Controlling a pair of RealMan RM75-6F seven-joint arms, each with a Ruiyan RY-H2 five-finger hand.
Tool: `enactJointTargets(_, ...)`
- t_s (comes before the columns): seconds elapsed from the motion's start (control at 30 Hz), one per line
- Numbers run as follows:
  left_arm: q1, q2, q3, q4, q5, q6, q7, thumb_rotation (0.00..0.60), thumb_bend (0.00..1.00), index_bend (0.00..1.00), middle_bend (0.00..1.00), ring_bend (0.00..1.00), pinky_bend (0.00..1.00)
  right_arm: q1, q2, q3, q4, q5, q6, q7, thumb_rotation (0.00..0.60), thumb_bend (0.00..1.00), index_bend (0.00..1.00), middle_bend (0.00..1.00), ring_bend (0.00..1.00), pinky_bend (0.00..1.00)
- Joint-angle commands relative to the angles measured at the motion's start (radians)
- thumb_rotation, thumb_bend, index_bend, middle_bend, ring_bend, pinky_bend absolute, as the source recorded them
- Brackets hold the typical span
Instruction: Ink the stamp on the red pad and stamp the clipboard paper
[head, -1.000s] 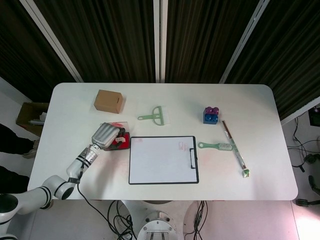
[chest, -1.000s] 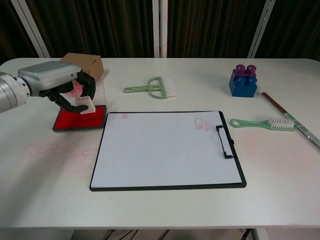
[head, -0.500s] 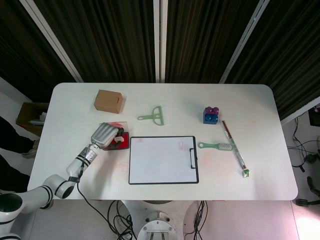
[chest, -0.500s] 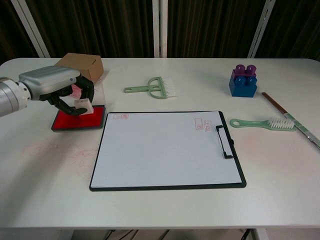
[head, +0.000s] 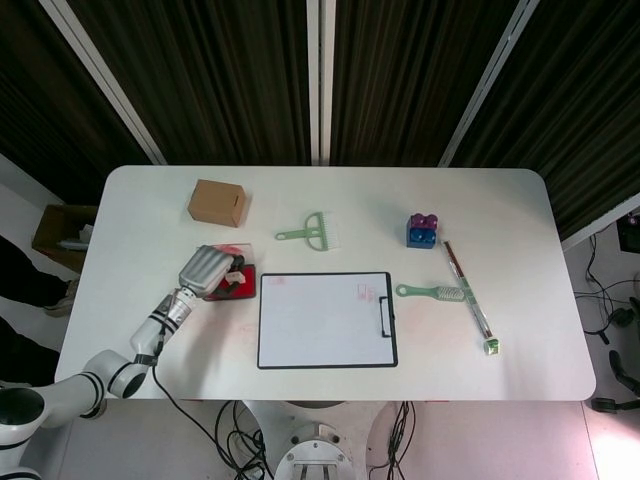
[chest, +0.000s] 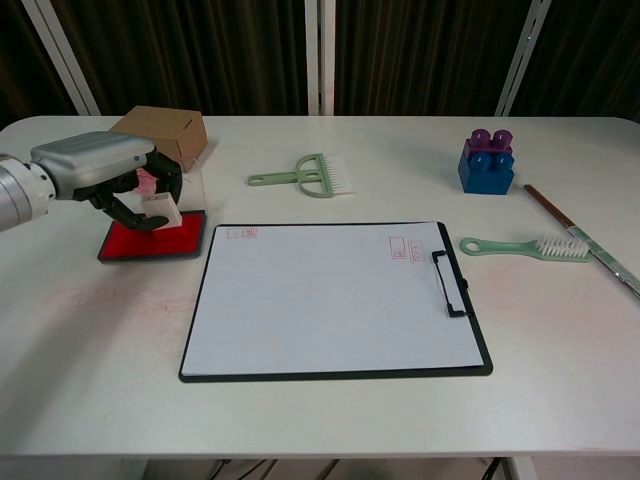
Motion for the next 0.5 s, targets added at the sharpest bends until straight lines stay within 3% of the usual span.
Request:
enactJointTargets(0.03, -0.005, 0.036, -0.009, -0.065, 0.005, 0.02, 0.024, 0.6, 0.45, 0.68, 0.7, 1.0, 1.0, 0.0, -0.002, -0.001, 0.002, -0.002, 0.0, 0.002, 0.6, 0.29, 0.0, 0.0, 0.0, 0.0)
enactJointTargets(0.27, -0.029, 0.083, -0.036, -0.214, -0.013, 0.012, 0.107, 0.6, 0.45, 0.68, 0.7, 1.0, 1.0, 0.002, -0.002, -0.004, 0.0, -0.005, -0.003, 0.005, 0.6, 0.29, 0.0, 0.0, 0.0, 0.0)
enactJointTargets(0.5, -0.072, 0.044, -0.057, -0.265, -0.035, -0.022, 0.194, 0.6, 0.45, 0.68, 0.7, 1.0, 1.0, 0.0, 0.005, -0.003, -0.005, 0.002, -0.009, 0.011, 0.6, 0.29, 0.0, 0.0, 0.0, 0.0)
